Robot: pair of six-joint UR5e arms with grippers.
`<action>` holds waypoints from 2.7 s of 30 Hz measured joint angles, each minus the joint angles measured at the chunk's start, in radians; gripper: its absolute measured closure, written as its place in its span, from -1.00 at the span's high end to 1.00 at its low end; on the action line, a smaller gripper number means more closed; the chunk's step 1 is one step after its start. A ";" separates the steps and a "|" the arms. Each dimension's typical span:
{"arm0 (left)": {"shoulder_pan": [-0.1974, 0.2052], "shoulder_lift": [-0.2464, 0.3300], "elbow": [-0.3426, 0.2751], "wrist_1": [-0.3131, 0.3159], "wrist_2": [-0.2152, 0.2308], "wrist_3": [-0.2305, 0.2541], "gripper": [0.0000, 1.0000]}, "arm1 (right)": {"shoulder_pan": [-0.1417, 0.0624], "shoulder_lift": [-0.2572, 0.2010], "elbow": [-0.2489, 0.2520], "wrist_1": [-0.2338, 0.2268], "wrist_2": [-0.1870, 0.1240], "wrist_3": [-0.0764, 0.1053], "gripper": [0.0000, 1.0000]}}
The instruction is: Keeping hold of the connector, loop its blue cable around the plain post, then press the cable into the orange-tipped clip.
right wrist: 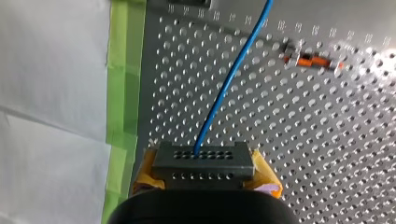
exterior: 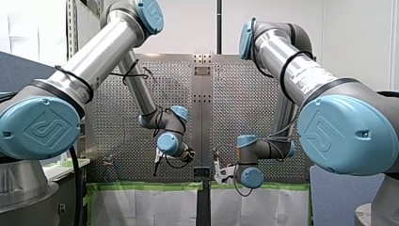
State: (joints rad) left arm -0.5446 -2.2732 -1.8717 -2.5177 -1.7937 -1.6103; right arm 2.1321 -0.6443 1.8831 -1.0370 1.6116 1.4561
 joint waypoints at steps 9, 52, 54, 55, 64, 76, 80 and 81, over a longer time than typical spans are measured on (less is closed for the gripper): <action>-0.003 -0.077 0.069 -0.019 0.006 -0.007 0.96 | 0.001 0.000 0.000 -0.007 -0.031 0.002 -1.00; -0.001 -0.144 0.191 -0.090 -0.005 0.110 0.96 | 0.022 0.003 -0.002 -0.028 -0.166 0.041 -1.00; -0.001 -0.143 0.191 -0.092 -0.016 0.123 0.96 | 0.023 0.003 -0.002 -0.028 -0.166 0.042 -1.00; -0.001 -0.143 0.191 -0.091 -0.019 0.128 0.96 | 0.023 0.003 -0.001 -0.029 -0.166 0.042 -1.00; 0.004 -0.143 0.191 -0.089 -0.028 0.151 0.61 | 0.025 0.004 -0.001 -0.031 -0.166 0.044 -1.00; 0.011 -0.143 0.191 -0.099 -0.039 0.147 0.53 | 0.022 0.006 -0.002 -0.035 -0.163 0.049 -1.00; 0.014 -0.143 0.191 -0.134 -0.050 0.134 0.84 | 0.016 0.007 -0.001 -0.038 -0.147 0.056 -1.00; 0.014 -0.143 0.191 -0.142 -0.051 0.130 0.91 | 0.015 0.007 -0.002 -0.038 -0.143 0.057 -1.00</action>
State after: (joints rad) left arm -0.5310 -2.4161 -1.6811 -2.6601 -1.8446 -1.4806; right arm 2.1471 -0.6375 1.8814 -1.0751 1.4689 1.5127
